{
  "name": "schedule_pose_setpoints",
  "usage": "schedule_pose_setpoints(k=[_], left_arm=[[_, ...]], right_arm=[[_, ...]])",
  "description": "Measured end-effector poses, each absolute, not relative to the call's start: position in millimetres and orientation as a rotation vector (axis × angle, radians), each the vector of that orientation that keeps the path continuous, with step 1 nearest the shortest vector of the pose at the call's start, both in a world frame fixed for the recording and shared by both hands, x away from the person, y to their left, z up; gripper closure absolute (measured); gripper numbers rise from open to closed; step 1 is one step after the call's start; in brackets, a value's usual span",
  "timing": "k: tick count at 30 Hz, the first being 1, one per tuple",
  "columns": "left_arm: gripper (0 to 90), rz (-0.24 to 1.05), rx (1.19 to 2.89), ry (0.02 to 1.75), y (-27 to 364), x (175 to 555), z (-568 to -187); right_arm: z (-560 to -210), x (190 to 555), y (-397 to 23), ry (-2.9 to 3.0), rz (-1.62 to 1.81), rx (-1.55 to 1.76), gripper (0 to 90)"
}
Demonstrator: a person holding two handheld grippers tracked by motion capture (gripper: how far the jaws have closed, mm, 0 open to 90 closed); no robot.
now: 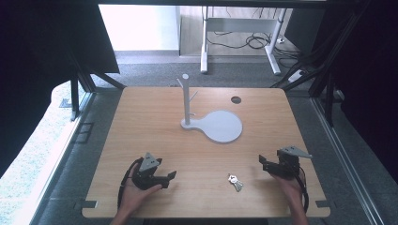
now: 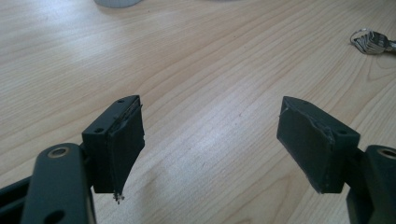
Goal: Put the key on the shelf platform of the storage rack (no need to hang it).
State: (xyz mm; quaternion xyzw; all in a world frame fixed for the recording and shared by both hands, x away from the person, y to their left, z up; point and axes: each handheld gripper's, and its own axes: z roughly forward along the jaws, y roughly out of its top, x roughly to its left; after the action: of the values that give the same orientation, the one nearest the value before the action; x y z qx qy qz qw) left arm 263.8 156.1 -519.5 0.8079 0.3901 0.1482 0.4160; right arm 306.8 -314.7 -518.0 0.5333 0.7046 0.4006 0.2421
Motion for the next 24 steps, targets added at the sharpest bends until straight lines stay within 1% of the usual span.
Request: schedule_pose_setpoints(k=[6, 13, 19, 24], left_arm=[[23.0, 0.361, 2.024, 0.981, 156.0, 262.8, -518.3], [23.2, 0.34, 2.016, 0.981, 158.1, 260.6, -514.7], [23.3, 0.357, 2.016, 0.975, 157.3, 259.8, -509.6], [23.3, 0.347, 2.014, 0.966, 156.9, 258.2, -508.8]], right_arm=[[-515.8, 303.5, -316.9, 1.924, 1.117, 1.43, 21.3], [-512.4, 301.8, -321.7, 1.965, 1.117, 1.446, 26.9], [-512.6, 298.0, -319.3, 2.008, 1.137, 1.399, 28.3], [-511.2, 299.6, -323.8, 1.983, 1.152, 1.426, 33.1]])
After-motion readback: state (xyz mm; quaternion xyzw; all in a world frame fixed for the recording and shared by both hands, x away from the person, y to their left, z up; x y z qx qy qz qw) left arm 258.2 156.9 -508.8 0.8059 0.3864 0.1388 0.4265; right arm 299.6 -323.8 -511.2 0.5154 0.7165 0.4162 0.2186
